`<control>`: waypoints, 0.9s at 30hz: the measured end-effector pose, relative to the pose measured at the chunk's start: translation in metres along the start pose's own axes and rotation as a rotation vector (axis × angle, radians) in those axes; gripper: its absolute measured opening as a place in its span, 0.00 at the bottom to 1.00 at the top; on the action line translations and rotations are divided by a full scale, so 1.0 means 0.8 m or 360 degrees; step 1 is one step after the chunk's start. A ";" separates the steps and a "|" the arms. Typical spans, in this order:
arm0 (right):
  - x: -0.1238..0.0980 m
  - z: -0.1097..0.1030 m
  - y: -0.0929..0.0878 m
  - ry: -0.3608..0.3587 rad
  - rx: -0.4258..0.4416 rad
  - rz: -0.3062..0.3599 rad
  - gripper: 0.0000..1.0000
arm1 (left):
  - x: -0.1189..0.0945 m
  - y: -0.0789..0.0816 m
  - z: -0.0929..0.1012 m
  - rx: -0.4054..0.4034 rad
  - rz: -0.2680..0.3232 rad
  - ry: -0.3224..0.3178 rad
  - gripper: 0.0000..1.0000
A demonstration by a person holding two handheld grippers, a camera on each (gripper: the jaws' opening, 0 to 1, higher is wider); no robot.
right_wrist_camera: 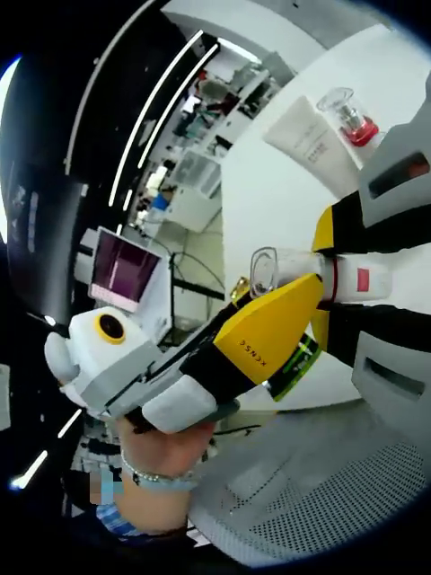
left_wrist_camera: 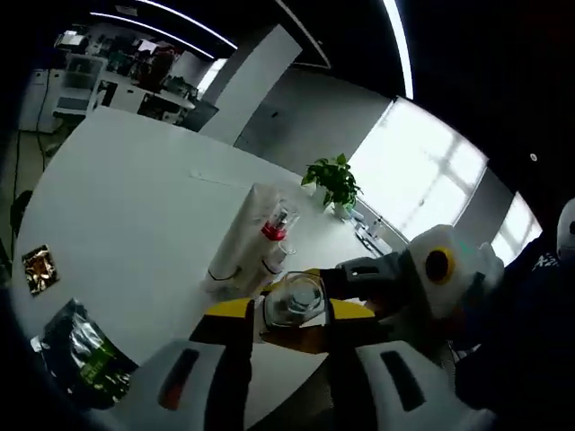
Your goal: Arrange the skincare products in the storage area until every visible bottle or jar stands upright without overlapping.
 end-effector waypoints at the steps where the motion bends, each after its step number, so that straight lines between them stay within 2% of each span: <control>1: 0.001 0.001 -0.001 -0.0006 0.0020 -0.0014 0.15 | 0.000 0.000 -0.002 0.0029 -0.0017 0.0033 0.13; 4: 0.002 0.000 -0.004 0.0008 0.0109 -0.0067 0.15 | 0.004 0.001 0.008 0.0131 -0.0032 0.0024 0.13; 7: 0.002 0.000 -0.006 0.0016 0.0126 -0.0060 0.15 | 0.004 0.003 0.010 0.0195 -0.0050 0.0046 0.13; 12: 0.006 0.002 -0.009 0.0063 0.0193 -0.0098 0.15 | 0.007 0.004 0.012 0.0220 -0.0127 0.0063 0.13; 15: 0.010 0.003 -0.012 0.0103 0.0215 -0.0088 0.16 | 0.006 0.005 0.013 0.0335 -0.0164 0.0106 0.13; 18: 0.011 -0.002 -0.013 0.0144 0.0150 -0.0075 0.16 | 0.004 0.005 0.021 0.0491 -0.0188 0.0108 0.12; 21: 0.016 -0.008 -0.021 0.0189 0.0100 -0.0099 0.17 | 0.005 0.001 0.026 0.0604 -0.0286 0.0092 0.12; 24: 0.019 -0.007 -0.025 0.0214 0.0144 -0.0110 0.18 | 0.009 0.000 0.031 0.0723 -0.0331 0.0078 0.12; 27: 0.019 -0.006 -0.026 0.0269 0.0201 -0.0112 0.19 | 0.008 0.000 0.037 0.0777 -0.0324 0.0045 0.12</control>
Point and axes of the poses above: the point that each gripper's makers call its tool centre point, and the gripper's own axes: x roughly forward along the fingers, z roughly to its right, y roughly out of its top, the point moved 10 cm from there along -x, roughly backward along the fingers, and after that the axes turned 15 degrees about x, right-handed, at the moved point
